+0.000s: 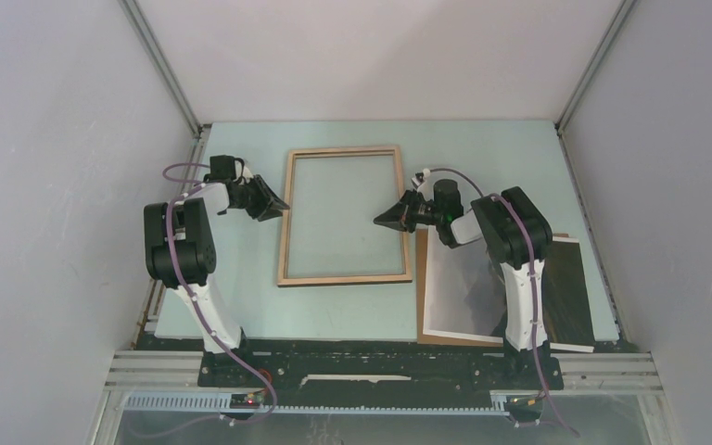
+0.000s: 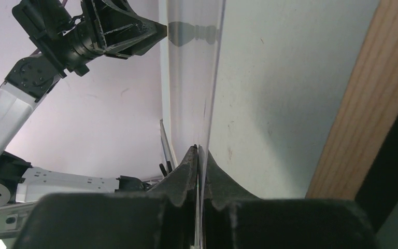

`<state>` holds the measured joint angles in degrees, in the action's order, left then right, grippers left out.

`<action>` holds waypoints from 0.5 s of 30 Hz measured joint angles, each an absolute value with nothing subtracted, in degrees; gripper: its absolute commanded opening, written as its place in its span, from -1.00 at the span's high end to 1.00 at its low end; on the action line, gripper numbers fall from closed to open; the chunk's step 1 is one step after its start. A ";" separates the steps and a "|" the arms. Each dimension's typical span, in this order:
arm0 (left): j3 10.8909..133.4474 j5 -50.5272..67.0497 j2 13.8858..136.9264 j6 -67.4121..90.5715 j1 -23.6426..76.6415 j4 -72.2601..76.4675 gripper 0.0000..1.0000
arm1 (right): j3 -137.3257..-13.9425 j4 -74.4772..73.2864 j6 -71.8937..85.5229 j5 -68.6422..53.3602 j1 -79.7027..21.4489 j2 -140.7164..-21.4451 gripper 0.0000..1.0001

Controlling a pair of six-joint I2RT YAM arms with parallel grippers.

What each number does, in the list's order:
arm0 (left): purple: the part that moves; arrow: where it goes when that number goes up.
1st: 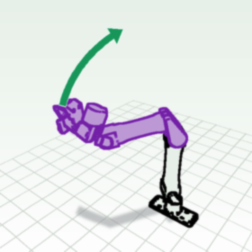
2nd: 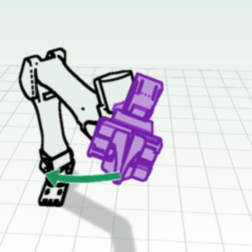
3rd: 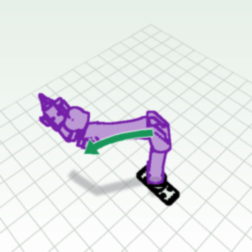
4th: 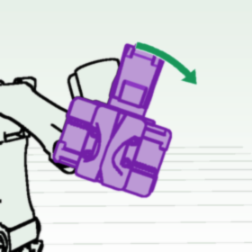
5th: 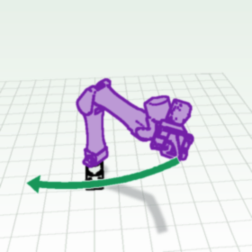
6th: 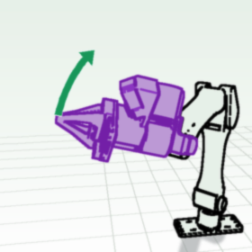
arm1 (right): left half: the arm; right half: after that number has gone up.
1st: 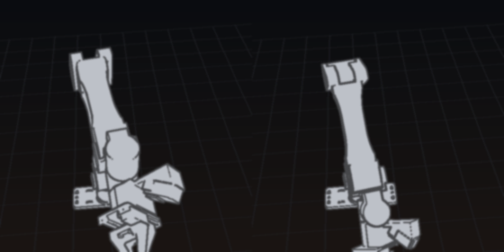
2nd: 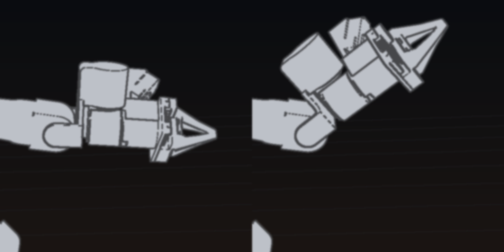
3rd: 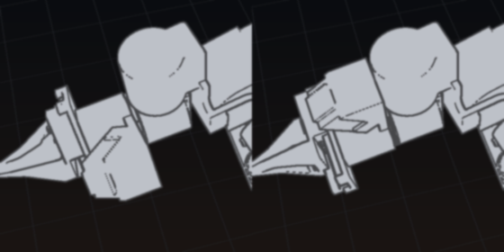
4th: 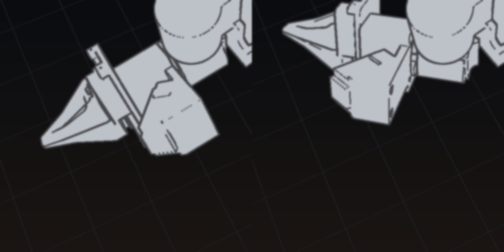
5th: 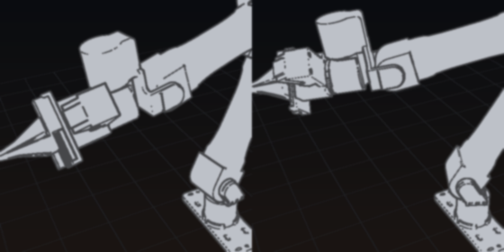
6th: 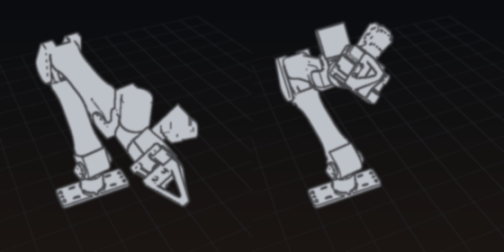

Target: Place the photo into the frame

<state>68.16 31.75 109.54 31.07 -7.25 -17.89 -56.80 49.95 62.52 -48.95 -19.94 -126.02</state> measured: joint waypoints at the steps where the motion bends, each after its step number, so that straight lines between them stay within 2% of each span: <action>1: 68.18 31.75 109.54 31.05 -7.25 -17.89 0.29 | -56.95 49.71 62.24 -48.99 -19.90 -126.08 0.81; 5: 68.18 31.75 109.54 31.07 -7.22 -17.89 0.29 | -57.98 48.21 61.36 -49.28 -19.90 -126.34 0.81; 15: 68.18 31.75 109.54 31.05 -7.25 -17.89 0.29 | -60.45 40.93 56.38 -49.56 -19.86 -126.48 0.58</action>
